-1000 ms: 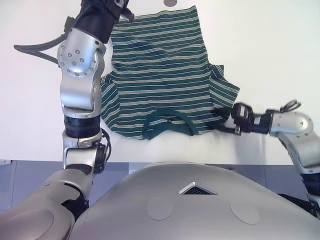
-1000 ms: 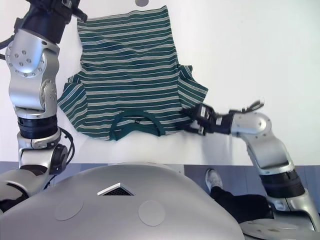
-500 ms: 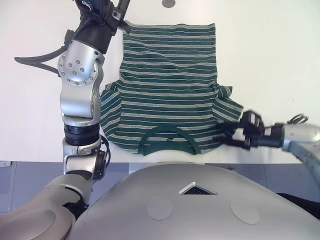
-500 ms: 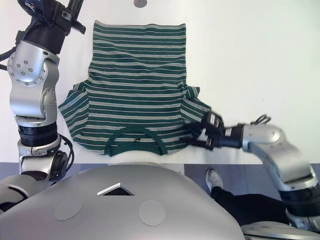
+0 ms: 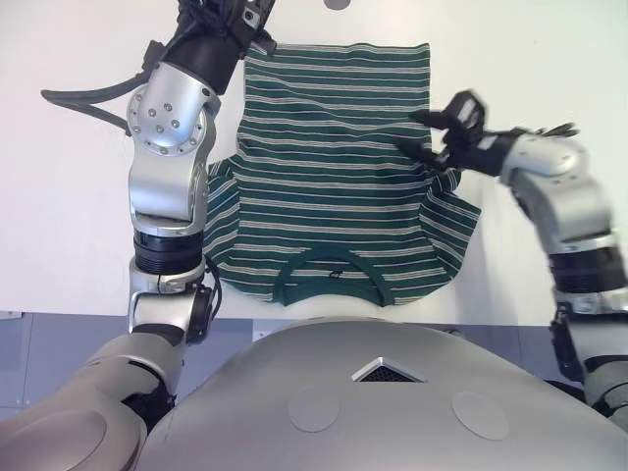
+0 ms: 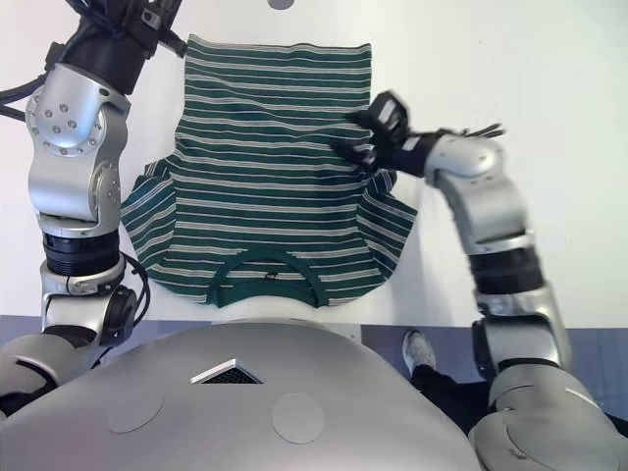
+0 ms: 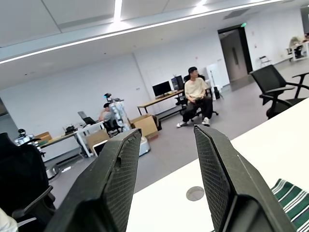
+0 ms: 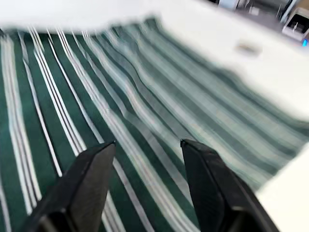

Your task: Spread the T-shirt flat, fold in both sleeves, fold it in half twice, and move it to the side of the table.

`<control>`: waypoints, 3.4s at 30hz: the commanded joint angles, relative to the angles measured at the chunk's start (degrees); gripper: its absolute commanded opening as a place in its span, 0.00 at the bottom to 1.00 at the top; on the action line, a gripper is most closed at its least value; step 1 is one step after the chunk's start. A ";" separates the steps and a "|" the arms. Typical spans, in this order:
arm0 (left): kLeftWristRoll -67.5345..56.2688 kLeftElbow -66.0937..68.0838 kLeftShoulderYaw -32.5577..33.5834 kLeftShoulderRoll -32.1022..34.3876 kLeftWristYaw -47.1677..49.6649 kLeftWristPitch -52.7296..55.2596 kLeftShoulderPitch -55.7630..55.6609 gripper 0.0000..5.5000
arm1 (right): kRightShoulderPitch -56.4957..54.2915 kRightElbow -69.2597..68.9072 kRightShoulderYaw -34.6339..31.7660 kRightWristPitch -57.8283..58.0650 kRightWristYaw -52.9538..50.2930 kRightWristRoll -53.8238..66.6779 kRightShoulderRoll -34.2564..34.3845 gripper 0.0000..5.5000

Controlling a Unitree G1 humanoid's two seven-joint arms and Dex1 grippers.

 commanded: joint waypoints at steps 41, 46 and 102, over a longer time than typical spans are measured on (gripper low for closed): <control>16.22 7.20 -15.94 22.15 -20.47 11.37 14.82 0.36 | -7.68 -14.33 -14.63 3.34 -10.35 4.29 8.11 0.46; 14.86 2.17 -12.48 21.68 -20.87 13.30 11.87 0.36 | -8.35 -13.18 -15.45 2.04 -11.58 4.01 8.74 0.46; -13.90 -15.36 29.77 -7.44 -5.55 60.19 36.14 0.00 | 5.27 -16.44 -13.60 -1.83 -15.97 -3.36 7.83 0.46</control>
